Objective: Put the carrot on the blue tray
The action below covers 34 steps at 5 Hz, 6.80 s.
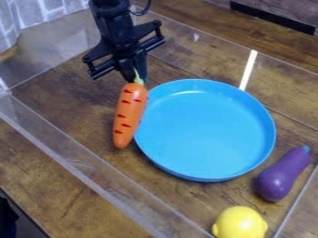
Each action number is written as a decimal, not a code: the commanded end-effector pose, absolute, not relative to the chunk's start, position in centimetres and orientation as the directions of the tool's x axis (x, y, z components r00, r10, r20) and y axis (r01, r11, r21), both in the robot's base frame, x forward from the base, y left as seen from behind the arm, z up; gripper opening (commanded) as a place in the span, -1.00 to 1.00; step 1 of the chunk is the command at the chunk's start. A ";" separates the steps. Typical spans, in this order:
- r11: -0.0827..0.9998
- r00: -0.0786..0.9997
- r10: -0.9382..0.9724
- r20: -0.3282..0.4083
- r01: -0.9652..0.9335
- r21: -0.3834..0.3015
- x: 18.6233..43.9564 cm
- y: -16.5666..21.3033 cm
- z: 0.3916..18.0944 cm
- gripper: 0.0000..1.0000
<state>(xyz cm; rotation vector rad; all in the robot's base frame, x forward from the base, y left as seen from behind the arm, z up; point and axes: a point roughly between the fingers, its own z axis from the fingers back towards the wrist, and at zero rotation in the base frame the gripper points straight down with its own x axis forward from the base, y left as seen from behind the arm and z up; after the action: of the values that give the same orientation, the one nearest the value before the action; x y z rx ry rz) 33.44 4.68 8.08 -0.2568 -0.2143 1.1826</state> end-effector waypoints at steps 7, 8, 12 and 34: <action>0.485 0.470 0.872 0.139 -0.786 -0.383 36.4 -1.7 14.1 -1.00; 0.524 0.510 0.848 0.148 -0.761 -0.382 36.4 -0.7 15.1 -1.00; 0.619 0.597 0.782 0.176 -0.715 -0.325 36.1 -0.3 16.4 -1.00; 0.901 0.875 0.433 0.217 -0.429 -0.069 34.4 -6.9 12.0 -1.00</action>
<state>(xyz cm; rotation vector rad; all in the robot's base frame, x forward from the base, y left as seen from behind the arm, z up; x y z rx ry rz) 34.40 -6.63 11.17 -0.0069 -0.2002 0.4609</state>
